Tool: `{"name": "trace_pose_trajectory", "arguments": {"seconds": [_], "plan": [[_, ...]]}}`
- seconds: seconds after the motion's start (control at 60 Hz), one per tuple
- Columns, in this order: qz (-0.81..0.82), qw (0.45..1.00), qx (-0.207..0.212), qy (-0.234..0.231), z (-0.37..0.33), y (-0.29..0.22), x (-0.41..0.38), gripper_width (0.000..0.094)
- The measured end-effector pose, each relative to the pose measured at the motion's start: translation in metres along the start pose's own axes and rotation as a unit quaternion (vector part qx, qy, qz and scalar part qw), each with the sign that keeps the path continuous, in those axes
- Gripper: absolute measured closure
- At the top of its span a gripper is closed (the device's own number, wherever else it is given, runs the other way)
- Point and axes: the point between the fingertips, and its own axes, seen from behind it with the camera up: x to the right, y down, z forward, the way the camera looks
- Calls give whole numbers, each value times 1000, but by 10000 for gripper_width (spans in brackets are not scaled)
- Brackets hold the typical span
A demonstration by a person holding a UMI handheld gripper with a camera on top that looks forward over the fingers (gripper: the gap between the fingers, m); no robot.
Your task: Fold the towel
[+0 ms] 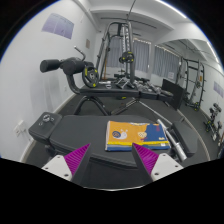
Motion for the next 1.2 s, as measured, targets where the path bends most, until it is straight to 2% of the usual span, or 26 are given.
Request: {"name": "trace_pose_trajectory", "arguments": {"seconds": [0.3,0.567,0.65,0.717,0.8,0.85,1.0,1.083,1.2], "plan": [[-9,1000,1,-7,137,-2,-33,83],[-13,998,-60,32,250,32,-2,86],[17,998,-53,8,256,30,-10,337],[-26,997,-46,58,258,29,16,884],[-74,993,-44,85,256,30,18,904],[-67,993,-50,85,253,31,9,912],[29,997,-77,12,232,26,-49,919],[51,996,-70,-16,211,7,-74,920],[112,989,-54,-78,184,-35,-115,918]]}}
